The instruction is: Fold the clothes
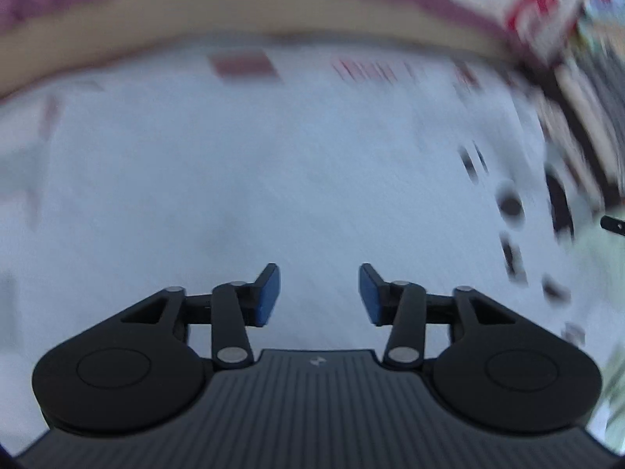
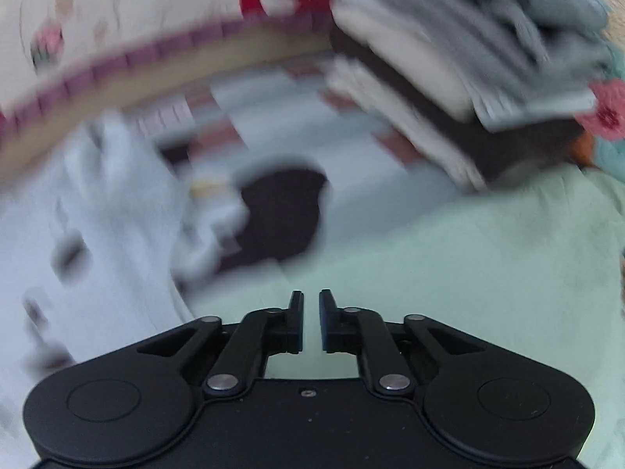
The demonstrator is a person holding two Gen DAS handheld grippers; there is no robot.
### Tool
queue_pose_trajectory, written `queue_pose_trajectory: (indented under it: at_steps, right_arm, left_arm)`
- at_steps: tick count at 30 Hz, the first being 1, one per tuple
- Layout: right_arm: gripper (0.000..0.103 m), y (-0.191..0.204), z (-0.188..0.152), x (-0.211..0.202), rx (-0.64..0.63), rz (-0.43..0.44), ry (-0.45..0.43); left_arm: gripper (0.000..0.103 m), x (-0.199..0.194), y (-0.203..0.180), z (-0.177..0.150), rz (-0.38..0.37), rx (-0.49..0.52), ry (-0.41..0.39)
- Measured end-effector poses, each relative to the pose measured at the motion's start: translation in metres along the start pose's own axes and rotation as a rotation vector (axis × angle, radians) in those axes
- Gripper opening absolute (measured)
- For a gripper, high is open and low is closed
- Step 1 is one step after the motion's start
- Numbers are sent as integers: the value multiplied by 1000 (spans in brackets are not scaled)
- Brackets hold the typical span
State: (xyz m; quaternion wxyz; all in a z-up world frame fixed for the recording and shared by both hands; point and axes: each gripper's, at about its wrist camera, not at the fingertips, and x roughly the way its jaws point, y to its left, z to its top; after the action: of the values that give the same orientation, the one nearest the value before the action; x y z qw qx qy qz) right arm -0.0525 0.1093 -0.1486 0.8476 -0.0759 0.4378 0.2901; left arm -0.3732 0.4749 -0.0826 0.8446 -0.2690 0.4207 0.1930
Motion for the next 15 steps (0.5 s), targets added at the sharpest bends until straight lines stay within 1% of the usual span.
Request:
queue_pose_trajectory:
  at_steps: [1,2,3,4,5,6,7,8,10,11,13,14,15]
  right_arm:
    - [47,10,22,1,-10,76,10]
    - [53,21,44,1,-20,151,20]
    - [58,34,67,6,-31,218,45]
    - [58,49,90,11,-42,284,74]
    - [58,62,110,20,-56,325,109]
    - [59,76,129,30,-77,344,143]
    - [59,89,141,40,-106,333,165]
    - [59,101,152,50,-136,317,185]
    - [59,120,169,69,-182,293,227]
    - [59,122,172,77,-185,297,247]
    - [59,121,178,96,-159,312,263]
    - [59,118,180,107,-133,318,267]
    - [59,116,182,118,-107,323,271]
  left_arm:
    - [56,-3,21,10,17,-39,-34]
    - [56,-7,42,19,36,-78,-67]
    - [56,-5,62,26,71,-109,-92]
    - [56,-3,82,32,125,-139,-114]
    - [56,0,102,37,176,-168,-135]
    - [56,4,117,40,206,-191,-149]
    - [56,8,133,43,234,-216,-162]
    - [56,12,149,44,236,-256,-171]
    - [56,18,167,42,199,-314,-182]
    - [56,19,174,40,185,-336,-189]
    - [54,12,178,32,254,-344,-217]
    - [54,5,176,27,292,-318,-256]
    - [55,5,177,26,284,-286,-252]
